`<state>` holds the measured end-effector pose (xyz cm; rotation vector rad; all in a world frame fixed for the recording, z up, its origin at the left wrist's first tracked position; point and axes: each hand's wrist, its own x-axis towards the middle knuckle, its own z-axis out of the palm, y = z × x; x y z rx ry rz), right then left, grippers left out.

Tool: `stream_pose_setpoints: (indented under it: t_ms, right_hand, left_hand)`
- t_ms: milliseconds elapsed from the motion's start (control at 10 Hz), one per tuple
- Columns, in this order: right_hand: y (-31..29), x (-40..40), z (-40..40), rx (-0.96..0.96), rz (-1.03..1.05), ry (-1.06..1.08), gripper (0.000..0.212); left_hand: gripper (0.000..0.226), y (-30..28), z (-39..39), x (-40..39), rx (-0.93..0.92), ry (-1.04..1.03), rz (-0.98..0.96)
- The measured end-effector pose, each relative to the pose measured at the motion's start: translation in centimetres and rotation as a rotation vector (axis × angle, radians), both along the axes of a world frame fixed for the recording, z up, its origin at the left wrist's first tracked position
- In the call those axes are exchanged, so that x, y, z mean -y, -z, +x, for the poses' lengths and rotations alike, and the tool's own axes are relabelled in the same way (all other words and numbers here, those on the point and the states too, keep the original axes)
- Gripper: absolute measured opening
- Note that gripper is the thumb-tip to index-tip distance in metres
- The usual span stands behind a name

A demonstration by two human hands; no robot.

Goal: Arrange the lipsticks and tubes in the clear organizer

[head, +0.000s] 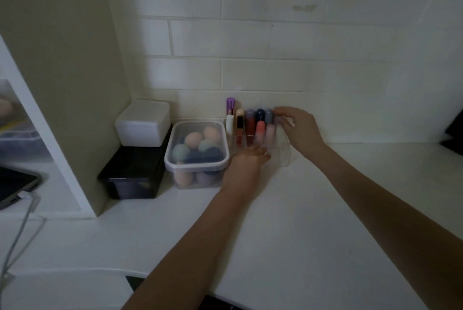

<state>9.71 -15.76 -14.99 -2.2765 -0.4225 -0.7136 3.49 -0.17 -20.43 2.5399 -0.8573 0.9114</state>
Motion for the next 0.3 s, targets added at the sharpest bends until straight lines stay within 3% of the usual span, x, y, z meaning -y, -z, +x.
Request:
stream_pose_setpoints:
  t_ms: [100, 200, 300]
  right_hand:
    - [-0.4, 0.4, -1.6, -0.088, 0.025, -0.074, 0.036]
    - [-2.3, 0.9, -3.8, 0.046, 0.215, -0.013, 0.038]
    - [-4.8, 2.2, -7.9, 0.205, 0.379, -0.005, 0.037]
  left_hand:
    - [0.046, -0.3, -0.4, -0.1, -0.03, -0.021, 0.03]
    - [0.045, -0.3, -1.0, -0.1, 0.003, 0.006, 0.027]
    - [0.046, -2.2, -3.3, -0.2, 0.045, 0.078, -0.161]
